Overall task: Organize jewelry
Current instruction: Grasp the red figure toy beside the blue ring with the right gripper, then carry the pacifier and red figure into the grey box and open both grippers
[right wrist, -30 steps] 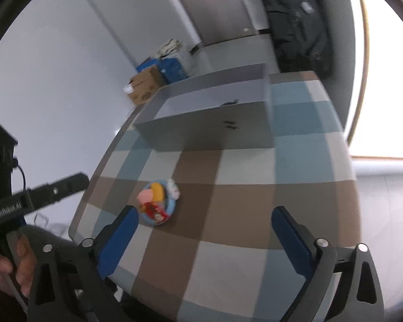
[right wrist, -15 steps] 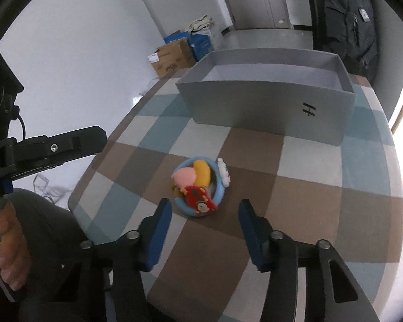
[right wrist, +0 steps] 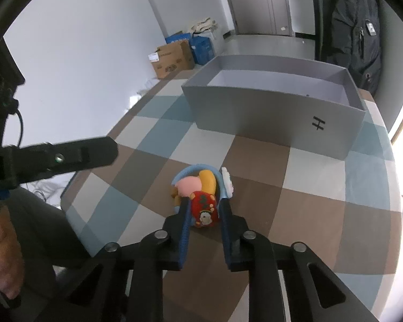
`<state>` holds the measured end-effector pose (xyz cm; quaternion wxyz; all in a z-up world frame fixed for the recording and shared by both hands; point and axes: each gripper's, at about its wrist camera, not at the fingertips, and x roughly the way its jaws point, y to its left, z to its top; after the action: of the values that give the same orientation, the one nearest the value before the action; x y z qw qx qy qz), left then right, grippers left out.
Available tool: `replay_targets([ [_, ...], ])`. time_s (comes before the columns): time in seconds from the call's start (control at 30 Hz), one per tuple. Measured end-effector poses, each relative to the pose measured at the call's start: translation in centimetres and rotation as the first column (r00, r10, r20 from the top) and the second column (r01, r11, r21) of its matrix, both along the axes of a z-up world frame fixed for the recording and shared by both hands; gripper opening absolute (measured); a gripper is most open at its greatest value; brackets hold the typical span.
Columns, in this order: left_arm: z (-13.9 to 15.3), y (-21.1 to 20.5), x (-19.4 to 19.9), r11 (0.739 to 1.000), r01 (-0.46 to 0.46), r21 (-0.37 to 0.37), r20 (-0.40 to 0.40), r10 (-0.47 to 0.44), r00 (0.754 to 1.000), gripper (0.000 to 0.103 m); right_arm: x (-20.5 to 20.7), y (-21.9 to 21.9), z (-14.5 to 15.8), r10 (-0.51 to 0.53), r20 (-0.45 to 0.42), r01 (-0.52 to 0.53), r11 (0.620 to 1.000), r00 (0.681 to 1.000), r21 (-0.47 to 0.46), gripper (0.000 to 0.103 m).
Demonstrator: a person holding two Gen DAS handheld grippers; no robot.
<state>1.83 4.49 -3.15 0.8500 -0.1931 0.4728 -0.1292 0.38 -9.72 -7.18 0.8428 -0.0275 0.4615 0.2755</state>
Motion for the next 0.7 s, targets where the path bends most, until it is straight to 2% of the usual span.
replay_targets([
  [0.5, -0.1, -1.1, 0.6, 1.0, 0.008, 0.007, -0.011, -0.007, 1.0, 0.013, 0.8, -2.8, 2.2, -0.06, -0.024, 0.063, 0.985, 0.998, 0.159, 0.017],
  [0.7, 1.3, -2.2, 1.6, 0.999, 0.03, 0.041, 0.037, -0.032, 0.999, 0.013, 1.3, -3.7, 4.1, -0.072, 0.0, 0.07, 0.974, 0.997, 0.216, 0.017],
])
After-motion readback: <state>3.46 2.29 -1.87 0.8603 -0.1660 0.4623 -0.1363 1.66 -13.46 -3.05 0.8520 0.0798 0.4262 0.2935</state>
